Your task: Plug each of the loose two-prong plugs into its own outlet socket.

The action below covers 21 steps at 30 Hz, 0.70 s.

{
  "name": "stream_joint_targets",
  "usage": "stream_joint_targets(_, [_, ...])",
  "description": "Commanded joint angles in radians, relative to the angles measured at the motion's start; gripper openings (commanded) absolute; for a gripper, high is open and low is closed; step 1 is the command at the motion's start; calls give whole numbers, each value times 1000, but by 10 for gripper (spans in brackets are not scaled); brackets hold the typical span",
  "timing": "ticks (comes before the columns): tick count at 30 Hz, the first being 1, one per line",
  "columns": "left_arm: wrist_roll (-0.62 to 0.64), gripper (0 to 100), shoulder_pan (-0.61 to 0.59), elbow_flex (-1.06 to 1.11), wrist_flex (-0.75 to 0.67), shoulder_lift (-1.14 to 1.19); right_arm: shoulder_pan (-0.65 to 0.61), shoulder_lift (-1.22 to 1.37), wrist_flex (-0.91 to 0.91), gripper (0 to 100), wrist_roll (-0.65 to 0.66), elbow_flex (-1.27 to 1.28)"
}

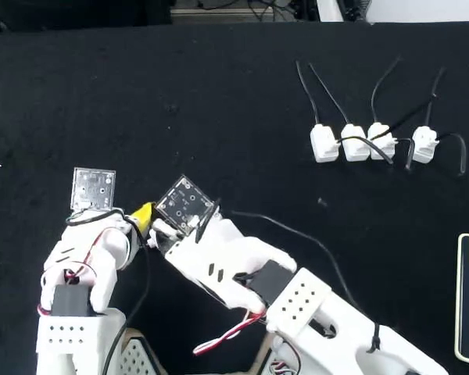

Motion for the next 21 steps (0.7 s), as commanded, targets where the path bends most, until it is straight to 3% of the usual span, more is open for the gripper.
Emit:
stream_joint_targets(1, [0,263,-82,-42,-8,-5,68,-39,2,10,-6,-13])
stream_joint_targets(9, [-57,263,-189,-73,43,-5,101,-7,180,10,-12,-124])
stream_joint_targets(12, [-130,263,-214,-73,98,-5,101,74,256,10,-15,-219])
stream_joint_targets(21, [-132,263,-257,21,117,-5,101,412,572,10,-15,-570])
